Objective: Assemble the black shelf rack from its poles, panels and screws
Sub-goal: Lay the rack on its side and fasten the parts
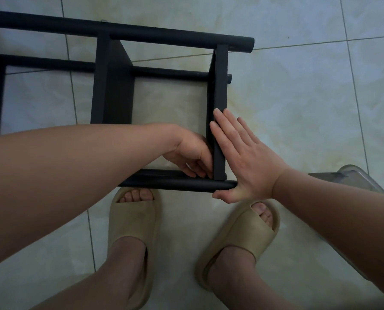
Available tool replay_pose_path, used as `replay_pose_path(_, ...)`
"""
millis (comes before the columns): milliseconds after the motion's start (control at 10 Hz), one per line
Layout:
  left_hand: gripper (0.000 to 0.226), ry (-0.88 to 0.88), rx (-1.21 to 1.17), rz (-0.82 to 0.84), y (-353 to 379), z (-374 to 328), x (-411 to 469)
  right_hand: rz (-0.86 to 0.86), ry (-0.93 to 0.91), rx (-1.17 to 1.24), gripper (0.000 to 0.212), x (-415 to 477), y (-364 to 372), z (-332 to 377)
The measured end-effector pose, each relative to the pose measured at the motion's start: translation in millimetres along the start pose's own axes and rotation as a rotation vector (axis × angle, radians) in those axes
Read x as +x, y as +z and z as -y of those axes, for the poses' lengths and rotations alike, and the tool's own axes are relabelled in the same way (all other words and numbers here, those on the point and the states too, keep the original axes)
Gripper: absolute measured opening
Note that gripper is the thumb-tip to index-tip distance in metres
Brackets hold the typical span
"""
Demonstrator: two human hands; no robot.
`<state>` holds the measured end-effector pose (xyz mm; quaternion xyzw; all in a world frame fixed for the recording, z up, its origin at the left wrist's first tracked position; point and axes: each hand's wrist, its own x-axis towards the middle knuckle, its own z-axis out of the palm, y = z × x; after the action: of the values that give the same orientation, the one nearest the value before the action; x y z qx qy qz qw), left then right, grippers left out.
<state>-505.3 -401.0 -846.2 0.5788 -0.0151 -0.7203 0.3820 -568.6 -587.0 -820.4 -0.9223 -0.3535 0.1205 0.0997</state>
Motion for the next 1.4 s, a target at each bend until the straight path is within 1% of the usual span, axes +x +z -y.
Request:
replay_pose_path(200,0.021,0.002,-0.02,0.023,-1.9,-2.3,-3.4,0.002,-0.001,0.001,0.127,-0.1,-0.6,0.1)
replay_pose_path(300,0.031,-0.026,-0.009,0.042,-2.9,-0.5,-3.7,0.005,-0.001,-0.004,0.127,-0.2,-0.7,-0.1)
replay_pose_path(500,0.015,-0.001,0.018,0.0,0.5,2.6,-0.8,-0.003,0.001,0.007,0.128,0.1,0.1,0.0)
replay_pose_path(700,0.017,0.015,0.042,0.006,-2.9,-1.5,-1.3,0.004,0.001,0.009,0.127,0.4,-0.3,0.3)
replay_pose_path(800,0.022,-0.002,0.07,0.02,-6.8,-2.2,-2.9,0.008,0.002,0.009,0.127,0.7,-0.7,0.5)
replay_pose_path(900,0.03,-0.037,0.108,0.007,-9.1,-0.7,-2.7,0.016,0.004,0.006,0.127,0.4,-1.4,0.5)
replay_pose_path(1100,0.019,-0.006,0.115,0.0,-5.0,1.2,-0.9,0.007,0.003,0.005,0.126,0.3,-1.5,0.7)
replay_pose_path(1300,0.022,0.004,0.115,-0.006,-6.2,-3.3,-4.2,0.004,0.002,0.01,0.127,0.6,-1.6,0.8)
replay_pose_path(1400,0.025,-0.028,0.141,-0.002,-8.5,-4.4,-5.8,0.008,0.001,0.01,0.127,0.4,-2.0,0.8)
